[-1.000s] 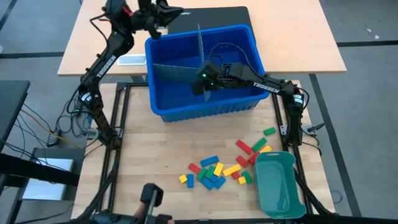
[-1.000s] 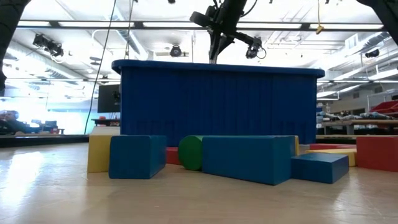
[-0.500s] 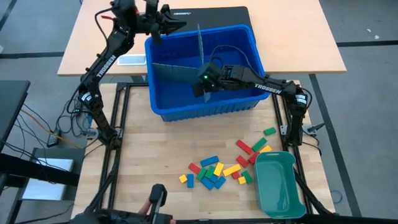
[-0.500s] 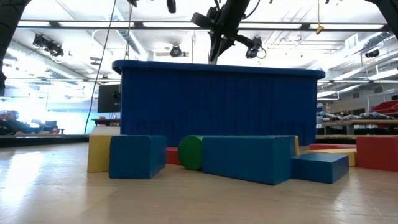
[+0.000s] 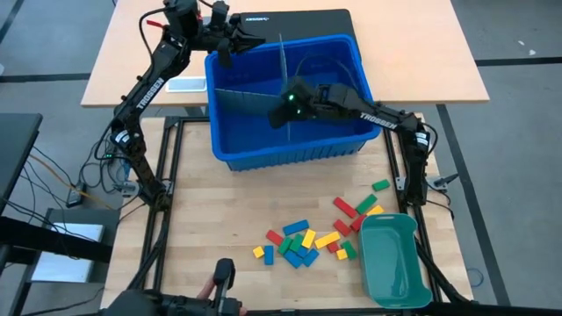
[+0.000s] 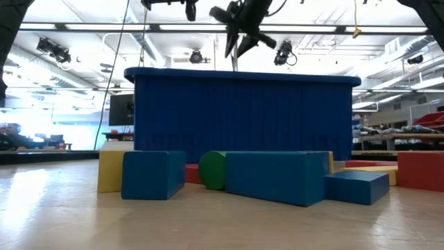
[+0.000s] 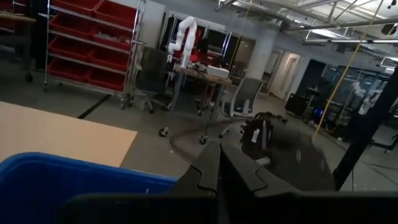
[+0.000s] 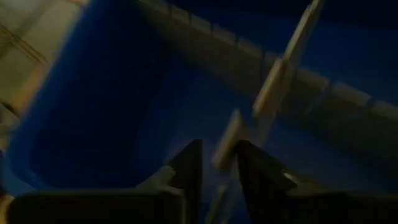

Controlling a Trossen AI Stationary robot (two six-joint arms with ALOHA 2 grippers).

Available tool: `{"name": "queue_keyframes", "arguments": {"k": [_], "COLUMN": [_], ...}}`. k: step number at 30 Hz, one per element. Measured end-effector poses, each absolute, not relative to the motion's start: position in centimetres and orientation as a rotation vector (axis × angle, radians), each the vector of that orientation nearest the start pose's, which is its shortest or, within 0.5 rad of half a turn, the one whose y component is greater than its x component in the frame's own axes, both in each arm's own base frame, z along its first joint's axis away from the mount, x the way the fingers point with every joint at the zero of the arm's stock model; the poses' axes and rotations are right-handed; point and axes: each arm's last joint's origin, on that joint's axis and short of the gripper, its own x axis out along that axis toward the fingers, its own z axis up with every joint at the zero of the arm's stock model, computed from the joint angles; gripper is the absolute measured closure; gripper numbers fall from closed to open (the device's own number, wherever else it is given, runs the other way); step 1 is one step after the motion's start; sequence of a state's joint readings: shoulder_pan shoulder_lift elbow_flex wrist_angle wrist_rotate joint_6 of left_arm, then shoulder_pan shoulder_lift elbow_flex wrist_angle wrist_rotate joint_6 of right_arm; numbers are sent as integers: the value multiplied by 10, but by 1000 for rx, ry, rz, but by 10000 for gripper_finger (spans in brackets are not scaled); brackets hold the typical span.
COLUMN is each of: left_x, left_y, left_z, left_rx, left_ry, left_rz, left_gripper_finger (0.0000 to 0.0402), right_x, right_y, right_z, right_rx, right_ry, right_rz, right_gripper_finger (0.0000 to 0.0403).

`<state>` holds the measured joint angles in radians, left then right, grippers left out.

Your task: Sort Items/Unsort Items

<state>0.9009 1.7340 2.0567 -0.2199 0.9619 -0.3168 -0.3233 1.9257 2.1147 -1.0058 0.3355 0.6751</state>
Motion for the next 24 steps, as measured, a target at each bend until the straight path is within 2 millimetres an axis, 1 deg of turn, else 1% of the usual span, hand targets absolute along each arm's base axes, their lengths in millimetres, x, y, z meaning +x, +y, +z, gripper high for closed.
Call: {"name": "queue_keyframes", "arguments": {"k": [5, 7, 9, 12, 14, 16, 18, 20, 24], "left_x": [242, 242, 241, 241, 241, 241, 241, 241, 241], "left_y": [268, 268, 268, 268, 268, 268, 268, 268, 268], "left_z": [507, 508, 508, 508, 508, 508, 508, 508, 508], "left_rx": [-234, -231, -230, -230, -230, -231, -232, -232, -233], "left_ry": [-52, -54, -55, -55, -55, -54, -54, -54, -54], "left_rz": [-70, -68, -68, -68, -67, -68, -67, -68, -67], "left_gripper_finger": [385, 385, 385, 385, 385, 385, 385, 385, 385], "right_x": [371, 364, 356, 346, 347, 350, 357, 358, 362], "right_y": [-149, -159, -175, -203, -219, -229, -232, -232, -233], "right_z": [423, 436, 443, 440, 431, 424, 422, 423, 417], "right_rx": [609, 604, 587, 599, 622, 640, 643, 651, 648], "right_ry": [460, 392, 339, 330, 342, 357, 331, 323, 335], "right_rz": [-876, -910, -950, -978, -955, -909, -865, -850, -864], "right_gripper_finger": [230, 215, 210, 222, 237, 250, 255, 253, 234]}}
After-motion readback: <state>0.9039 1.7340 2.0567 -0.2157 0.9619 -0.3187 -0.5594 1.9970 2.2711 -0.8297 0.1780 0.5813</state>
